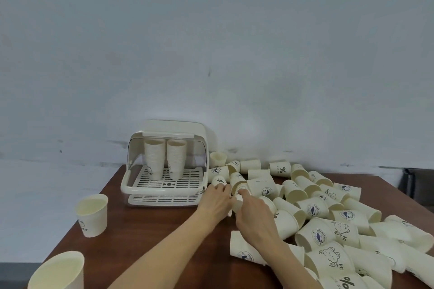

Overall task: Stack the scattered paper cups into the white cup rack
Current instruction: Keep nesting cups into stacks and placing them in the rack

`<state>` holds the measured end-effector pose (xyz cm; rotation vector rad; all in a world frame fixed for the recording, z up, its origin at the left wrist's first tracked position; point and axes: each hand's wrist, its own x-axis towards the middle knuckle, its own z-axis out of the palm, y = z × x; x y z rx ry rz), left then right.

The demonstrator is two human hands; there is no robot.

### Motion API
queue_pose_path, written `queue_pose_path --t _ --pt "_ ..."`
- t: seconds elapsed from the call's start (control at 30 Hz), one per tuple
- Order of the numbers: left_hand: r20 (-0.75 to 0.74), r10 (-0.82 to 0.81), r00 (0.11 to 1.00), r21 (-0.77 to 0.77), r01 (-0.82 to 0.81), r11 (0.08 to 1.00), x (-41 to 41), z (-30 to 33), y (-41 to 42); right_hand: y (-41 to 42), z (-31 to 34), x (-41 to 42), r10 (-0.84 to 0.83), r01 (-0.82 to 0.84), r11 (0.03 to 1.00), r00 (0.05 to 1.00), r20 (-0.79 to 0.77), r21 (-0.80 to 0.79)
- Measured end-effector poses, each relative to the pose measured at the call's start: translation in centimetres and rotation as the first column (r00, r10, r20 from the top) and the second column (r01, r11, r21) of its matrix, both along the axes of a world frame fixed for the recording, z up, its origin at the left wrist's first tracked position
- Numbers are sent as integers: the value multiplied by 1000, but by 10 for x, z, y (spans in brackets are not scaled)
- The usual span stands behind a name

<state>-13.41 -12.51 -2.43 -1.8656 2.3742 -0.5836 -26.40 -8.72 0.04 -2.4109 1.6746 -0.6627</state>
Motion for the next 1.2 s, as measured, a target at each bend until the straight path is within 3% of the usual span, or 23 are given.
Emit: queue_pose_path --t 0.1,0.2,0.37,0.53,0.87,1.0,1.2 --pt "-11 44 999 -7 -44 999 11 7 11 3 4 2 4 -4 1000 1000 11 1" --pt "-139 158 978 -1 -160 987 27 12 32 6 5 5 8 -8 1000 1000 27 -4" --pt "-442 277 853 15 -302 953 45 1 86 14 -4 13 38 -38 999 999 39 -10" --pt "-606 251 754 -64 -361 930 50 -29 127 27 -15 22 56 -56 998 998 22 -4" --pt "-642 186 743 -110 -330 938 41 -38 127 38 -18 13 48 -46 999 997 61 -23" --pt "-691 86 718 -219 -321 922 29 -26 129 36 -14 1 39 -38 999 996 86 -14" --pt "-726 54 686 -217 -303 928 10 -1 131 29 -9 -23 2 3 999 993 119 -46"
